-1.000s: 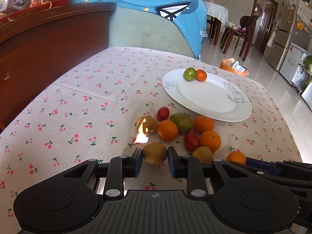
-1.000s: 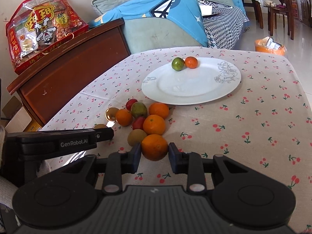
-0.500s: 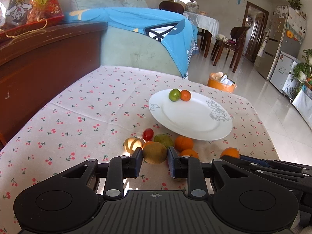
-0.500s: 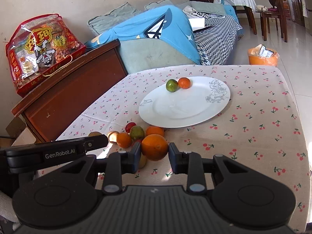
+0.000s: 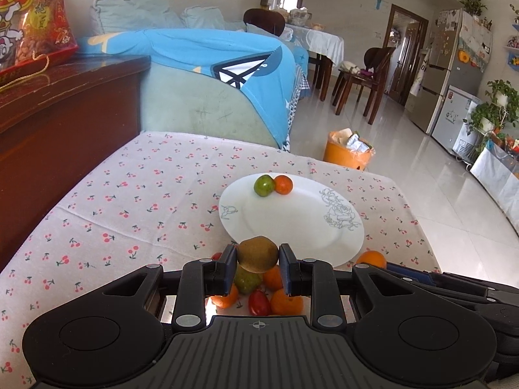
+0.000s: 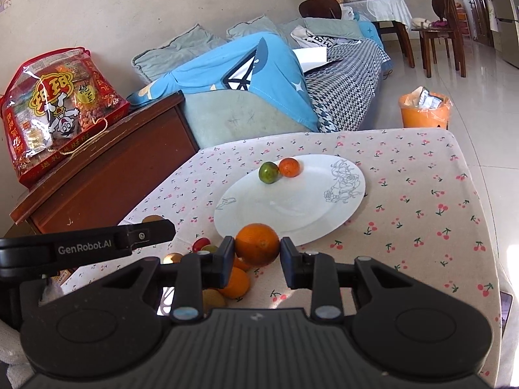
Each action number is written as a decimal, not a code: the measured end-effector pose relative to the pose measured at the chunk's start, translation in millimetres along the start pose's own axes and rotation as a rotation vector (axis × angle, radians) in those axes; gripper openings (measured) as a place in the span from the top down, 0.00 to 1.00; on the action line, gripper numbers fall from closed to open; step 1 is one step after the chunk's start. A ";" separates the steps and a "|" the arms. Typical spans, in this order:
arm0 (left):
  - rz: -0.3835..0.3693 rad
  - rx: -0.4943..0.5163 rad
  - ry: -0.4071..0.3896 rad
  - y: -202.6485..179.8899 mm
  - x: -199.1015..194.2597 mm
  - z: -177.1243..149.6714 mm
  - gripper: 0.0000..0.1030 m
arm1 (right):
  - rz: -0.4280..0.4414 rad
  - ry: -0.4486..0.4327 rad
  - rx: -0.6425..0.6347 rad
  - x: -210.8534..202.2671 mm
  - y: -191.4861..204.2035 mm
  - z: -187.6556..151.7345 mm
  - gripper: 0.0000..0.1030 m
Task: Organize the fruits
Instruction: 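Carry the orange and kiwi onto the plate and open both grippers, then withdraw both open grippers from the plate toward the remaining fruit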
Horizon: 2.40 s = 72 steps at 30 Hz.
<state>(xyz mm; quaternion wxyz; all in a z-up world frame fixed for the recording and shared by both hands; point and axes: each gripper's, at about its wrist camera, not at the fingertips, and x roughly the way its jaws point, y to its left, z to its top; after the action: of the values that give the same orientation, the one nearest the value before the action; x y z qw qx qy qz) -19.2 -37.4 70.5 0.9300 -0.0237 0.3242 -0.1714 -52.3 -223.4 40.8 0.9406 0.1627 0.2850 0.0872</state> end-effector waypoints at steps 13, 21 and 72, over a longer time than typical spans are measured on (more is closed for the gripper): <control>-0.015 -0.031 0.050 -1.5 52.2 10.1 0.75 | -0.039 0.011 0.056 32.6 -18.7 7.3 0.71; -0.013 -0.065 0.067 -0.9 74.1 9.8 0.75 | -0.061 0.021 0.066 50.1 -24.2 7.6 0.71; 0.084 -0.091 0.076 23.8 6.9 -33.6 0.41 | -0.053 0.100 -0.053 17.5 2.8 -20.4 0.67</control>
<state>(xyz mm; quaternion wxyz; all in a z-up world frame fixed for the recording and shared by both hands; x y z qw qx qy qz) -27.5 -15.1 36.2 0.9215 -0.0456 0.3673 -0.1180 -49.6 -211.1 16.8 0.9311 0.1257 0.3336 0.0778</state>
